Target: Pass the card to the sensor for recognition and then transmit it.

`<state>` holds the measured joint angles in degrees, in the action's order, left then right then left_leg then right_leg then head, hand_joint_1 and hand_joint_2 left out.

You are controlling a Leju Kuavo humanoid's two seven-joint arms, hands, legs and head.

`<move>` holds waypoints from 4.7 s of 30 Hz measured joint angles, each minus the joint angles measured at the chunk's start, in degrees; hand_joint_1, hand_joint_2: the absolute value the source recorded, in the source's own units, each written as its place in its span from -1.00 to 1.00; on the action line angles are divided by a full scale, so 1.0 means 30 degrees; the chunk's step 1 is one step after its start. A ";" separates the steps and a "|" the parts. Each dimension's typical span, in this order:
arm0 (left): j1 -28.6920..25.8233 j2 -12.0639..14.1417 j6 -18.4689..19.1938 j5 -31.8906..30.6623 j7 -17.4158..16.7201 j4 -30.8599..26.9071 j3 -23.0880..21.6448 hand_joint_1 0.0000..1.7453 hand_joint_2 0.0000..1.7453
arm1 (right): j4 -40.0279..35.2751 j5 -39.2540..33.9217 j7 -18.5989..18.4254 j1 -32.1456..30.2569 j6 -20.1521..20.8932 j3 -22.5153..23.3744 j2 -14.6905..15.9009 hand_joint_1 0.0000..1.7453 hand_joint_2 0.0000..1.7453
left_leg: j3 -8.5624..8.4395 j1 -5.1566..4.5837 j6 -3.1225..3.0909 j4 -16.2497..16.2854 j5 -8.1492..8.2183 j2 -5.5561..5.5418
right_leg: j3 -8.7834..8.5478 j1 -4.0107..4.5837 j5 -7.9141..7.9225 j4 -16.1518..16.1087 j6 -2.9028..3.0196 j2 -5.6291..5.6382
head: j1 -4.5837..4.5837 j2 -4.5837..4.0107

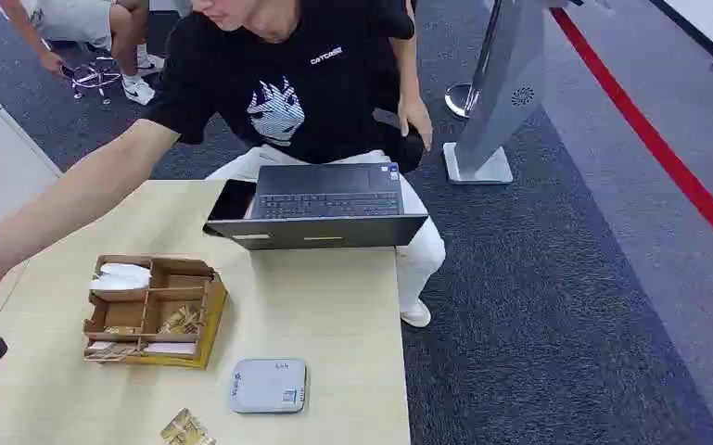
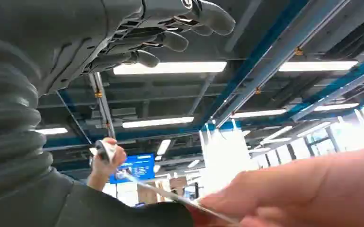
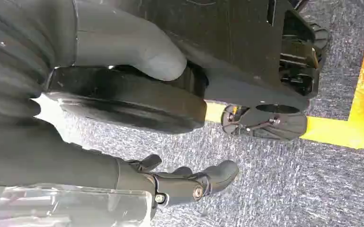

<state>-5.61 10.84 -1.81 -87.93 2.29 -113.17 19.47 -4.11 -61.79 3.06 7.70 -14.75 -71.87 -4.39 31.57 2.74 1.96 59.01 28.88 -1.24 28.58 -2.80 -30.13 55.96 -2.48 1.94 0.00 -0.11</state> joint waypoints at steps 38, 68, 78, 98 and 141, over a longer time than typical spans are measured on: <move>0.0608 0.0954 -0.0648 0.0000 -0.1354 0.0517 -0.1922 1.00 1.00 | 0.0000 -0.0933 -0.0109 0.0094 -0.0204 -0.1078 0.0007 -1.00 1.00 | 0.0000 0.0004 0.0001 0.0003 0.0000 0.0010 | 0.0003 0.0003 0.0001 0.0001 0.0005 0.0009 | 0.0000 0.0007; 0.2061 -0.1371 -0.1749 0.0000 -0.1354 0.1894 -0.6229 1.00 1.00 | 0.0029 -0.1348 -0.0182 0.0219 -0.0226 -0.2178 0.0007 -1.00 1.00 | 0.0002 0.0000 0.0001 0.0012 0.0001 0.0066 | 0.0006 0.0002 0.0030 -0.0001 0.0015 0.0068 | 0.0000 0.0007; 0.2046 -0.1909 -0.2135 0.0000 -0.1405 0.2251 -0.7868 1.00 1.00 | 0.0044 -0.1676 -0.0335 0.0271 -0.0226 -0.2390 0.0007 -1.00 1.00 | 0.0001 0.0001 0.0001 0.0012 0.0001 0.0070 | 0.0003 0.0003 0.0030 -0.0001 0.0015 0.0071 | 0.0000 0.0000; 0.1955 -0.1786 -0.3096 0.0000 -0.2467 0.2295 -1.3061 1.00 1.00 | 0.0066 -0.2295 -0.0321 0.0300 -0.0350 -0.2951 0.0007 -1.00 1.00 | 0.0004 -0.0001 0.0001 0.0012 0.0001 0.0070 | 0.0000 0.0001 0.0030 -0.0001 0.0015 0.0072 | 0.0000 0.0007; -0.1901 -0.3760 -0.2463 0.0692 0.1021 0.3927 -1.6158 1.00 1.00 | 0.0146 -0.4518 -0.0029 0.0279 -0.1312 -0.3359 -0.0437 -1.00 1.00 | 0.0007 -0.0004 -0.0007 0.0012 0.0008 0.0068 | 0.0012 0.0000 0.0028 -0.0002 0.0014 0.0069 | -0.0007 0.0007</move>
<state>-11.32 -0.44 -9.20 -85.85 5.36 -101.39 -29.00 -3.67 -75.34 2.97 8.53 -18.69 -81.94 -5.70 31.59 2.72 1.93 59.04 28.91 -1.04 28.61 -2.80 -30.04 55.95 -2.44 2.15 -0.02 -0.09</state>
